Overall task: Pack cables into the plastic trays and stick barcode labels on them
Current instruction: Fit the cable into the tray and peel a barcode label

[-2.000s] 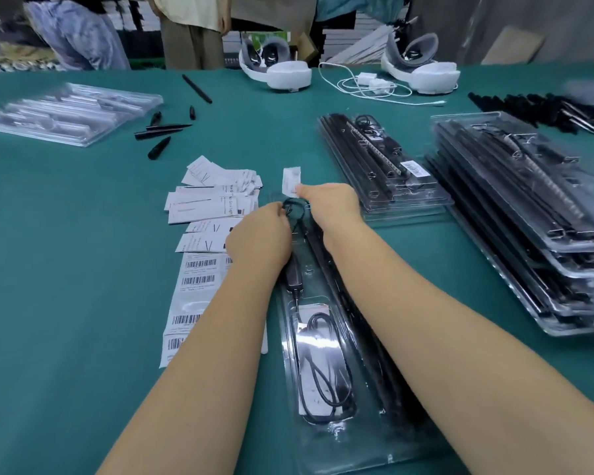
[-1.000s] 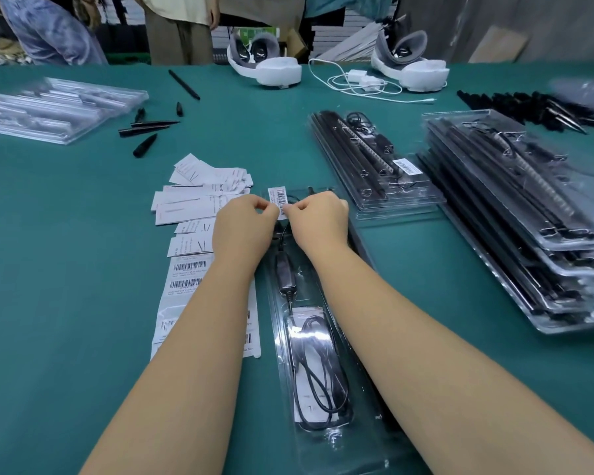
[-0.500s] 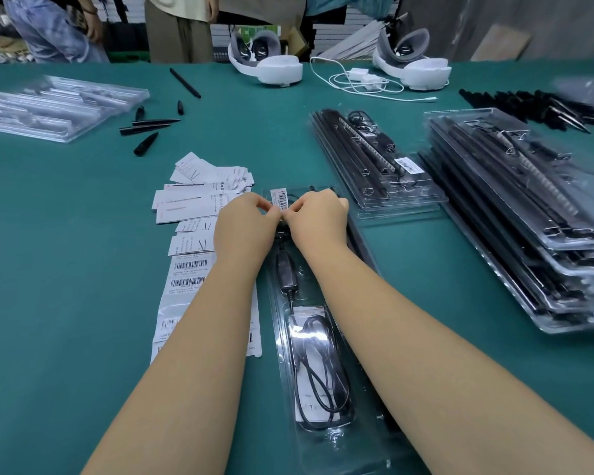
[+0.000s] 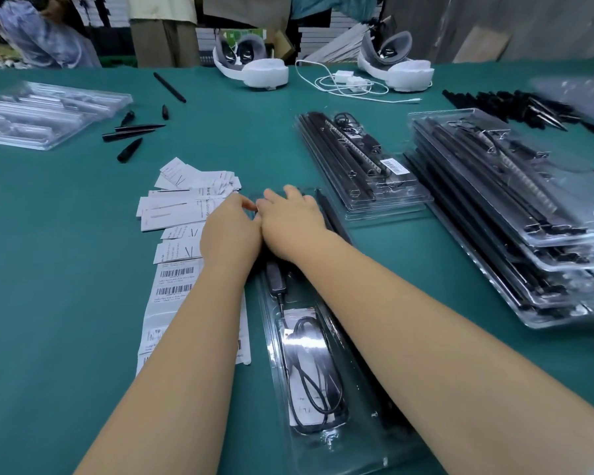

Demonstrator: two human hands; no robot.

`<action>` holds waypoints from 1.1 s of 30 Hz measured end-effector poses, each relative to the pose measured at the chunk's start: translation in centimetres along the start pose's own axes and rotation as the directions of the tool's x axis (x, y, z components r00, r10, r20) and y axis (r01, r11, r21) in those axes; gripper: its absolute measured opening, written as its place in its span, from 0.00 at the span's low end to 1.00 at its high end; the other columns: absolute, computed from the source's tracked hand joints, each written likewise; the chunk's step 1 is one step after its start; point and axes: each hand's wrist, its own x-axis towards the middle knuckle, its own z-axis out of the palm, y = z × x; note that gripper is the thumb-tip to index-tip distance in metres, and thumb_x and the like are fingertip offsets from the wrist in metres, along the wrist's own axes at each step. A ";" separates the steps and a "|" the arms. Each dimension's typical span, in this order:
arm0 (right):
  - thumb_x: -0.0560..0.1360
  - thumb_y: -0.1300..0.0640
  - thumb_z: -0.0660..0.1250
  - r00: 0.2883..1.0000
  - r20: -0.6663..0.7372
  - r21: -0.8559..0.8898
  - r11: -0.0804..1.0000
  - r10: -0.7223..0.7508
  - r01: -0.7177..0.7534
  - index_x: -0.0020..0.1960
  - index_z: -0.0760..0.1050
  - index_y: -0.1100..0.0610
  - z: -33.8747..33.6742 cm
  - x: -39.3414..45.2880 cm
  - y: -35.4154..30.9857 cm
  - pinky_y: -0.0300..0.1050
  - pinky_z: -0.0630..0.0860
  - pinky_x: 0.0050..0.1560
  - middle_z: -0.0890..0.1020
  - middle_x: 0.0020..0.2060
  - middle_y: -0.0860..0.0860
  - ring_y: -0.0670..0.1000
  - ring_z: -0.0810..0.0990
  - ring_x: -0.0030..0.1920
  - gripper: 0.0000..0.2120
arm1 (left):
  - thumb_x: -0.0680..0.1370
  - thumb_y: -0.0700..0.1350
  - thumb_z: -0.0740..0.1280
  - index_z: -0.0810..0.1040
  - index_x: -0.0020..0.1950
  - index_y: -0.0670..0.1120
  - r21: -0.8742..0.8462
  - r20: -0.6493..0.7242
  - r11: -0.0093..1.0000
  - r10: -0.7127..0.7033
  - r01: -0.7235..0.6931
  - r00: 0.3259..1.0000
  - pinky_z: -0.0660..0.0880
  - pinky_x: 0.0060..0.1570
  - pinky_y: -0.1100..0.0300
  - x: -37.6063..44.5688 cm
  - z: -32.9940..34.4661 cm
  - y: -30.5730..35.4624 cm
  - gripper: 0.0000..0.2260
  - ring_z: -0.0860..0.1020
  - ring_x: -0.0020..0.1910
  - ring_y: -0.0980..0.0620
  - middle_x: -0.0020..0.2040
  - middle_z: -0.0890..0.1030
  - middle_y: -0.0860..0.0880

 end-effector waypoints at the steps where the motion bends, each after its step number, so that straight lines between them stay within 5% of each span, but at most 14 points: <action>1: 0.79 0.58 0.52 0.998 0.041 0.020 0.999 -0.037 0.036 0.66 0.66 0.54 -0.1 0.2 0.5 0.51 0.62 0.61 0.68 0.66 0.50 0.56 0.63 0.68 0.17 | 0.77 0.50 0.64 0.71 0.48 0.52 0.000 -0.002 1.000 0.002 -0.002 1.000 0.63 0.38 0.57 0.1 0.1 0.0 0.03 0.72 0.42 0.48 0.38 0.73 0.52; 5: 0.81 0.54 0.48 0.987 0.105 0.080 0.990 -0.125 0.117 0.63 0.68 0.51 -0.6 0.9 2.3 0.50 0.60 0.56 0.70 0.64 0.47 0.56 0.65 0.65 0.15 | 0.78 0.48 0.62 0.70 0.48 0.52 0.055 0.019 0.999 -0.002 0.001 1.000 0.61 0.36 0.56 0.3 0.4 0.1 0.02 0.71 0.41 0.47 0.35 0.70 0.56; 11: 0.82 0.45 0.42 0.960 0.214 0.045 0.983 -0.182 0.177 0.77 0.51 0.46 -0.2 1.2 3.6 0.53 0.51 0.69 0.52 0.77 0.43 0.53 0.55 0.72 0.24 | 0.80 0.46 0.57 0.72 0.58 0.51 0.190 0.041 0.982 0.010 -0.017 0.999 0.62 0.38 0.56 0.2 0.6 0.3 0.09 0.69 0.43 0.47 0.40 0.73 0.52; 13: 0.82 0.47 0.46 0.968 0.165 0.081 0.981 -0.186 0.175 0.76 0.57 0.48 0.1 1.0 3.6 0.51 0.54 0.67 0.58 0.75 0.46 0.53 0.58 0.72 0.23 | 0.81 0.46 0.55 0.73 0.62 0.53 0.237 0.048 0.971 0.026 -0.036 0.999 0.63 0.39 0.56 0.2 0.6 0.6 0.13 0.70 0.43 0.46 0.46 0.77 0.48; 16: 0.77 0.58 0.57 0.988 -0.146 0.337 0.936 -0.056 0.103 0.57 0.79 0.59 -0.7 0.1 4.4 0.46 0.70 0.56 0.80 0.58 0.55 0.58 0.74 0.60 0.15 | 0.82 0.48 0.53 0.74 0.63 0.55 0.284 0.047 0.958 0.036 -0.048 0.998 0.64 0.40 0.56 0.1 0.7 0.7 0.14 0.75 0.48 0.43 0.54 0.81 0.46; 17: 0.75 0.60 0.59 0.963 -0.237 0.532 0.846 0.125 0.021 0.54 0.80 0.61 -1.2 -0.2 5.0 0.47 0.72 0.55 0.82 0.54 0.56 0.57 0.77 0.56 0.13 | 0.82 0.48 0.53 0.74 0.65 0.56 0.292 0.047 0.955 0.036 -0.048 0.998 0.64 0.41 0.56 0.1 0.7 0.7 0.15 0.76 0.51 0.43 0.55 0.81 0.47; 19: 0.75 0.63 0.59 0.838 -0.141 0.940 0.338 0.526 -0.053 0.57 0.76 0.59 -2.9 -1.6 6.7 0.45 0.76 0.48 0.82 0.47 0.54 0.52 0.79 0.45 0.14 | 0.82 0.49 0.53 0.73 0.66 0.57 0.295 0.052 0.954 0.033 -0.047 0.998 0.64 0.41 0.56 0.1 0.8 0.6 0.15 0.76 0.54 0.43 0.57 0.81 0.48; 21: 0.75 0.63 0.57 0.736 0.048 0.990 -0.129 0.676 0.054 0.55 0.72 0.61 -4.4 -3.6 9.3 0.41 0.74 0.34 0.78 0.40 0.54 0.50 0.75 0.34 0.10 | 0.82 0.49 0.53 0.73 0.66 0.56 0.296 0.052 0.954 0.028 -0.042 0.998 0.64 0.41 0.56 0.1 0.9 0.6 0.16 0.76 0.52 0.44 0.56 0.81 0.48; 22: 0.76 0.62 0.56 0.700 0.092 0.973 -0.212 0.708 0.086 0.51 0.72 0.60 -4.8 -4.6 10.6 0.41 0.75 0.32 0.79 0.41 0.55 0.50 0.75 0.33 0.08 | 0.82 0.48 0.53 0.73 0.66 0.56 0.293 0.052 0.955 0.024 -0.038 0.998 0.64 0.40 0.56 0.1 0.8 0.6 0.16 0.75 0.51 0.44 0.55 0.81 0.48; 24: 0.77 0.58 0.56 0.657 0.092 0.971 -0.212 0.748 0.106 0.49 0.72 0.55 -5.3 -6.6 12.7 0.42 0.79 0.40 0.80 0.50 0.54 0.49 0.79 0.41 0.06 | 0.82 0.48 0.53 0.73 0.66 0.56 0.285 0.046 0.958 0.020 -0.032 0.999 0.64 0.40 0.56 0.1 0.8 0.6 0.15 0.74 0.48 0.45 0.55 0.81 0.48; 28: 0.78 0.52 0.57 0.665 -0.001 0.996 -0.056 0.747 0.064 0.74 0.60 0.52 -5.0 -8.6 15.3 0.44 0.70 0.60 0.71 0.63 0.46 0.48 0.73 0.61 0.25 | 0.82 0.48 0.54 0.74 0.65 0.55 0.273 0.042 0.961 0.026 -0.037 0.999 0.65 0.41 0.56 0.1 0.9 0.5 0.15 0.75 0.51 0.44 0.55 0.81 0.48; 33: 0.76 0.49 0.60 0.706 0.022 0.999 -0.039 0.707 0.008 0.72 0.66 0.53 -4.3 -8.7 15.7 0.42 0.60 0.62 0.66 0.71 0.46 0.45 0.64 0.69 0.25 | 0.81 0.48 0.54 0.74 0.65 0.56 0.264 0.036 0.964 0.017 -0.026 0.999 0.65 0.42 0.56 0.0 0.9 0.4 0.15 0.76 0.52 0.44 0.55 0.81 0.48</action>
